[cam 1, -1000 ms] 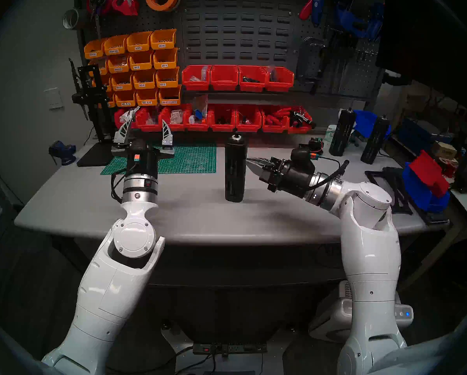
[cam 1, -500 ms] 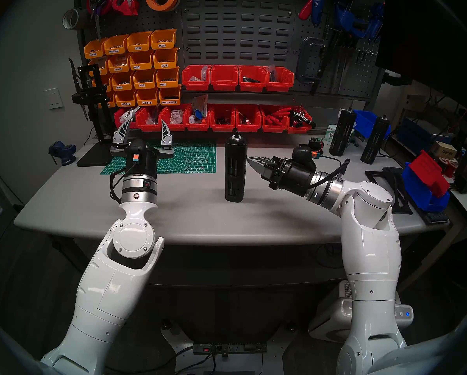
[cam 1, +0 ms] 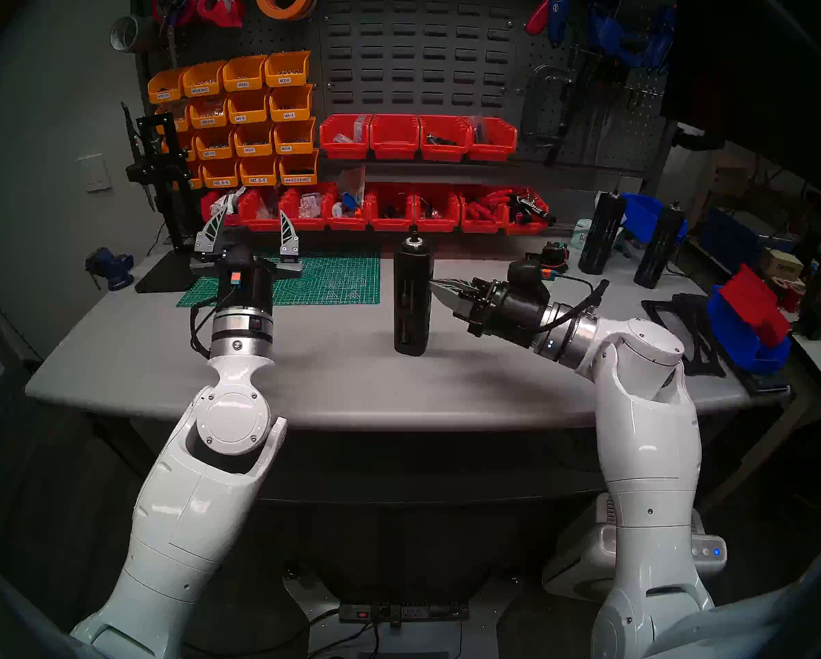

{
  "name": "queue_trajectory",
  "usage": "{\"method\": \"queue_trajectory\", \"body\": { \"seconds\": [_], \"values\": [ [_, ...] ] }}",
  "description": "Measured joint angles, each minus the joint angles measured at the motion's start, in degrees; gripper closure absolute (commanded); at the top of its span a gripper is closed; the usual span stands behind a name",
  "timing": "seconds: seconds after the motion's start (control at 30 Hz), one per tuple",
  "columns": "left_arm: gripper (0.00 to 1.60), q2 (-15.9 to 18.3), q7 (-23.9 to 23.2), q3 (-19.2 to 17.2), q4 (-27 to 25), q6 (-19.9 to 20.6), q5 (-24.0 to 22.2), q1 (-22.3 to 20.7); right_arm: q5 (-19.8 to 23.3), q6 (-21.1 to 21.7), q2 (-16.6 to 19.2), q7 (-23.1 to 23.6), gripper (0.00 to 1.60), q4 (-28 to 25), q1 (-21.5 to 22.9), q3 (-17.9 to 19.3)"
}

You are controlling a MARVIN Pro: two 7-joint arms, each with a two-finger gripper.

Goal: Pick a screwdriver bit and insert it into the screwdriver

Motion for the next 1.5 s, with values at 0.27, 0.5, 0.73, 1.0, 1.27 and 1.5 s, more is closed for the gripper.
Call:
{"method": "queue_trajectory", "body": {
  "seconds": [0.27,0.5,0.73,1.0,1.27,1.5],
  "values": [
    [0.0,0.17,0.27,-0.12,-0.1,-0.01,-0.03,0.22,-0.21,-0.12,-0.01,0.03,0.95,0.47,0.13,-0.15],
    [0.0,0.39,0.3,-0.16,-0.2,-0.01,-0.19,0.35,-0.23,-0.29,-0.07,0.28,0.93,0.63,0.19,-0.15],
    [0.0,0.58,0.14,-0.2,-0.28,-0.04,-0.57,0.46,-0.3,-0.37,-0.17,0.44,0.93,0.7,0.2,-0.37],
    [0.0,0.83,0.1,-0.38,-0.4,-0.08,-0.88,0.62,-0.49,-0.51,-0.27,0.55,0.95,0.86,0.19,-0.67],
    [0.0,1.06,0.09,-0.54,-0.45,-0.13,-1.14,0.69,-0.75,-0.68,-0.36,0.63,1.29,0.91,0.18,-0.91],
    [0.0,1.17,0.08,-0.55,-0.46,-0.16,-1.34,0.71,-0.9,-0.91,-0.44,0.64,1.6,0.91,0.18,-0.91]
  ]
}}
